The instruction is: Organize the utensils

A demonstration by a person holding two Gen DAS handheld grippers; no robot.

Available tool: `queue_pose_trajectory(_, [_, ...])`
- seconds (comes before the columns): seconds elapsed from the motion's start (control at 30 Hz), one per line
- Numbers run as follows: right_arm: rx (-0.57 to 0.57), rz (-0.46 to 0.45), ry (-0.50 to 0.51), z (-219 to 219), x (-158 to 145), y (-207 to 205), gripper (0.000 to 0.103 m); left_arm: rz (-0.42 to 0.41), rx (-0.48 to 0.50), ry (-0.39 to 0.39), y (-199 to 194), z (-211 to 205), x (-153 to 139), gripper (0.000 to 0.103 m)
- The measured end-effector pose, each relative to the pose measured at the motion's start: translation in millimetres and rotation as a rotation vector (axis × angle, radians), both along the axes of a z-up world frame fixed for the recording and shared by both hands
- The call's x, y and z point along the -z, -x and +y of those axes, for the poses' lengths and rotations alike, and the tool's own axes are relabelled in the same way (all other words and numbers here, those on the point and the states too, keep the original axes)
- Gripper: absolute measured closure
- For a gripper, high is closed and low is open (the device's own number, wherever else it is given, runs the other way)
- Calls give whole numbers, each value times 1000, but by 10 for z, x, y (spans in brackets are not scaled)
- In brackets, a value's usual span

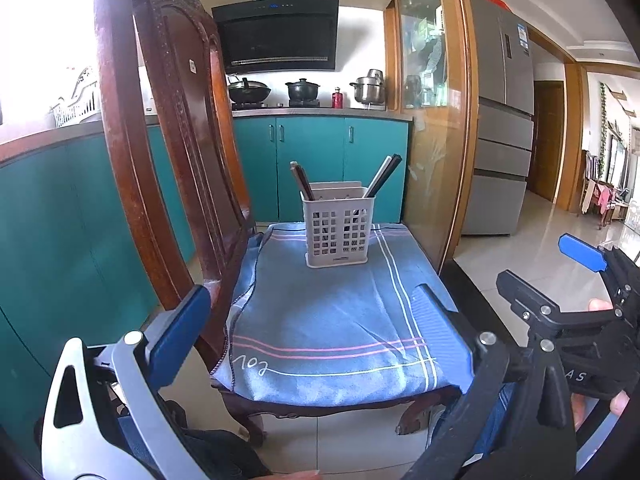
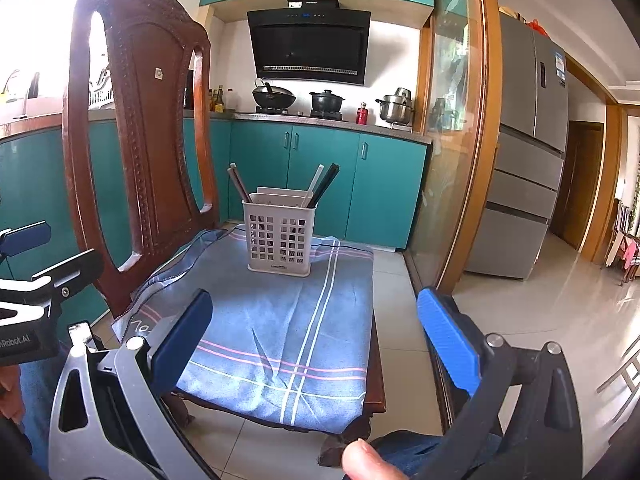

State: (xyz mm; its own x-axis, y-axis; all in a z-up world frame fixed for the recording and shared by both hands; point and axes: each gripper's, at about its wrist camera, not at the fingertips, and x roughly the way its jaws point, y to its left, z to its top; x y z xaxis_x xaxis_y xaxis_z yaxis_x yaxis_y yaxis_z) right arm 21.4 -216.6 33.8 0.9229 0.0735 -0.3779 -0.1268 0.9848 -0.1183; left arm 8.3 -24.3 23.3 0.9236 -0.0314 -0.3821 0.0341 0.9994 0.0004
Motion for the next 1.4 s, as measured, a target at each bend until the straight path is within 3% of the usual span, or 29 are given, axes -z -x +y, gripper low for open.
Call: queue_pose_trajectory(1.4, [3,25,-15,-88,74,-52,3,57,20,0,-111,-78,131,3])
